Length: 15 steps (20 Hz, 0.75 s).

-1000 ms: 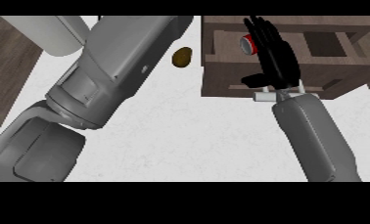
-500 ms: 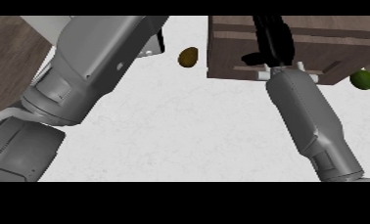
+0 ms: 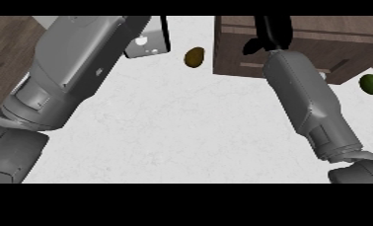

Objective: Pick up the can, place it into the drawer and close the drawer

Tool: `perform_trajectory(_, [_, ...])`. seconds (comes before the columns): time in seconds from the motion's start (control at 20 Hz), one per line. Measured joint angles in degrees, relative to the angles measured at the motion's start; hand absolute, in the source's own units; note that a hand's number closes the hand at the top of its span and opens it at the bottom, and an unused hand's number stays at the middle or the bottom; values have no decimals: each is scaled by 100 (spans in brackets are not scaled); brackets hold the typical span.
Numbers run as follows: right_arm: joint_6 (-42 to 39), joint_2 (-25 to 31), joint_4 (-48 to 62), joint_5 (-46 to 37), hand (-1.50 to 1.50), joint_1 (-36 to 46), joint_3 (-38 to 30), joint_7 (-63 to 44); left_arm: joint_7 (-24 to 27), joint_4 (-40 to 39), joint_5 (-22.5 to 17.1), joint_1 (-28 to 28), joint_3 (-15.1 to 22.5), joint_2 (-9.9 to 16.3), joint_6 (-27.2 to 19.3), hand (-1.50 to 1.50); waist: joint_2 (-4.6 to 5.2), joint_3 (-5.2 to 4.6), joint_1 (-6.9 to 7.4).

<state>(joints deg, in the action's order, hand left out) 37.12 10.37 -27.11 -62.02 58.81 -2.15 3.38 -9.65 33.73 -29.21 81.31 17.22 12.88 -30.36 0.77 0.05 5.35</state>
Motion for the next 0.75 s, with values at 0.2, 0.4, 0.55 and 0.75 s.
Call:
perform_trajectory(0.2, [37,40,398,24,-150,297,-113,110,-111,342,42,-243,55,95,-7,-150,29,12,43])
perform_trajectory(0.4, [-37,77,691,77,-150,516,-227,210,-239,727,60,-478,106,219,26,-150,56,30,82])
perform_trajectory(0.55, [-90,47,758,257,-150,577,-383,503,-289,975,54,-684,102,353,70,-150,74,42,52])
perform_trajectory(0.75, [-179,61,847,477,-150,637,-586,926,-367,1322,47,-956,119,478,105,-150,96,51,47])
